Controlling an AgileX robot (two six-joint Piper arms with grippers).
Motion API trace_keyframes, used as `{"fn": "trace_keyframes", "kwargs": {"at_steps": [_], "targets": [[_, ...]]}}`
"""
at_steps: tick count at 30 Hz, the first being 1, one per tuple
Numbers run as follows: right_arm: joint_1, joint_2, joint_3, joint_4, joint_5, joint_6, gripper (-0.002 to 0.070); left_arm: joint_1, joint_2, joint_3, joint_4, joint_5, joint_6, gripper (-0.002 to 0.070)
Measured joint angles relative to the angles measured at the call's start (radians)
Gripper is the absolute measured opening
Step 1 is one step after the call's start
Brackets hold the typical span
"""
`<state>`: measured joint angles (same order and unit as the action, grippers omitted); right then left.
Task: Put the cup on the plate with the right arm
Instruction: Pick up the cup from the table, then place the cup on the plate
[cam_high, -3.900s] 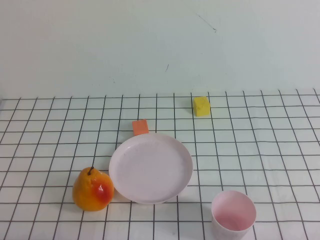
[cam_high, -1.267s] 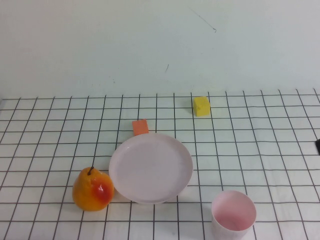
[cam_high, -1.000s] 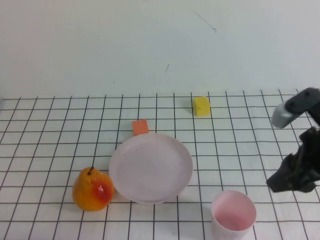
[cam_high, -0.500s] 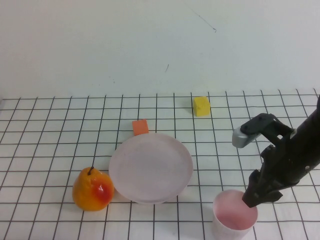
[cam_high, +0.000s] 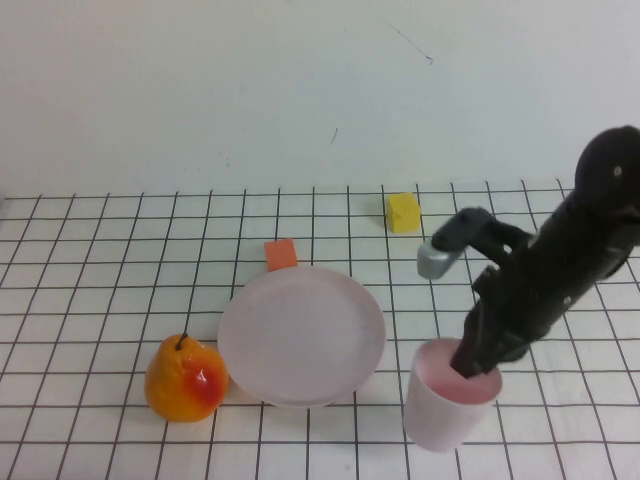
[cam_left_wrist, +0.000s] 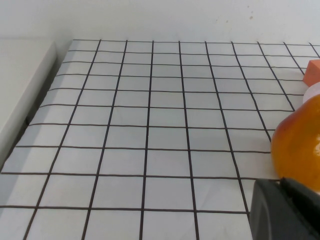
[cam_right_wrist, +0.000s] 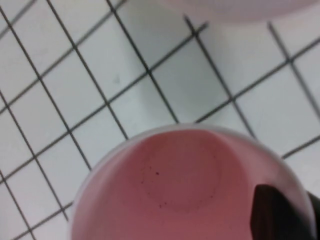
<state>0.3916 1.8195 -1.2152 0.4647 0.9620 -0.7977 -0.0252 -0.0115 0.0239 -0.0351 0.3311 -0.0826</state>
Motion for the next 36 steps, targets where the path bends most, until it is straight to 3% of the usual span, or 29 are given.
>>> {"fn": "trace_keyframes", "kwargs": {"at_steps": [7,15,21,27,31,36], "targets": [[0.076,0.021,-0.28,-0.045,-0.057,-0.002,0.0022,0.0,0.0,0.0,0.0,0.0,0.0,-0.0003],[0.156,0.25,-0.583,-0.097,-0.073,0.06,0.0022,0.0,0.0,0.0,0.0,0.0,0.0,-0.0003],[0.179,0.41,-0.73,-0.227,0.048,0.185,0.0022,0.0,0.0,0.0,0.0,0.0,0.0,-0.0003],[0.179,0.455,-0.769,-0.242,0.074,0.206,0.0029,0.0,0.0,0.0,0.0,0.0,0.0,-0.0003],[0.179,0.455,-0.771,-0.234,0.054,0.207,0.0095,0.0,0.0,0.0,0.0,0.0,0.0,-0.0003],[0.179,0.455,-0.78,-0.19,0.029,0.21,0.03,0.0,0.0,0.0,0.0,0.0,0.0,-0.0003]]}}
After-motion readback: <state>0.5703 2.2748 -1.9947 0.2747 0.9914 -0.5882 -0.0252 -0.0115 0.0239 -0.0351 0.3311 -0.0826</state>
